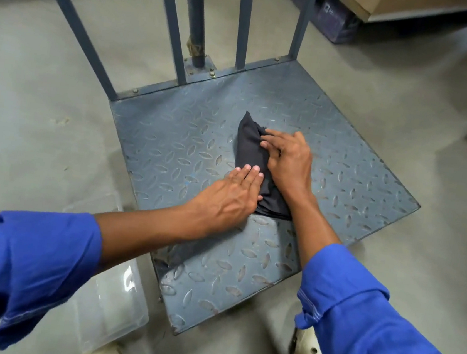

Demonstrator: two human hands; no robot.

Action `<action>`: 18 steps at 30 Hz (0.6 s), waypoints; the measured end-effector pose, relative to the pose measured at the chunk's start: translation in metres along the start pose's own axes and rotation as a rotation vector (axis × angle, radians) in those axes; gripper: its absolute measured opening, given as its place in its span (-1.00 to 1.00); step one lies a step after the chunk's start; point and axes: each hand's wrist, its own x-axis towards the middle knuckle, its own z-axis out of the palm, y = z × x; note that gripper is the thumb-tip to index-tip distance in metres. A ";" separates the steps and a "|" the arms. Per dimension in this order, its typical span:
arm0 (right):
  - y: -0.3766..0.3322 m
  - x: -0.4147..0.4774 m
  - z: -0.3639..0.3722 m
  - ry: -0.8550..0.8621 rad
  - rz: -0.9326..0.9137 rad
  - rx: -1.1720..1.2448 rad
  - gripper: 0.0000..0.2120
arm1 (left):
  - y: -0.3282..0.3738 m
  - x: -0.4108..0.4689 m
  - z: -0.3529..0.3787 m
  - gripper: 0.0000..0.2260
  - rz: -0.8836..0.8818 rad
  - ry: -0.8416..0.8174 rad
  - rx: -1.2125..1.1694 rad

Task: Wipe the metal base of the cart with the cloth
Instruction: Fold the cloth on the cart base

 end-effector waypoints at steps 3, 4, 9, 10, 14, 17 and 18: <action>-0.022 -0.003 0.014 0.015 -0.065 0.068 -0.89 | -0.027 -0.026 -0.001 -0.46 0.052 -0.037 0.121; -0.033 -0.004 0.021 0.002 -0.088 0.094 -0.89 | -0.038 -0.038 -0.003 -0.46 0.065 -0.035 0.177; -0.096 -0.013 0.059 -0.064 -0.151 0.221 -0.85 | -0.089 -0.112 0.001 -0.50 0.055 -0.016 0.320; -0.108 -0.015 0.066 -0.070 -0.171 0.249 -0.85 | -0.094 -0.128 0.005 -0.51 0.035 0.017 0.355; -0.156 -0.021 0.091 -0.132 -0.327 0.351 -0.86 | -0.084 -0.187 0.022 -0.51 -0.127 0.104 0.321; -0.192 -0.033 0.107 -0.222 -0.434 0.429 -0.86 | -0.068 -0.229 0.031 -0.52 -0.316 0.141 0.245; -0.204 -0.038 0.112 -0.254 -0.473 0.452 -0.86 | -0.063 -0.242 0.034 -0.52 -0.371 0.136 0.231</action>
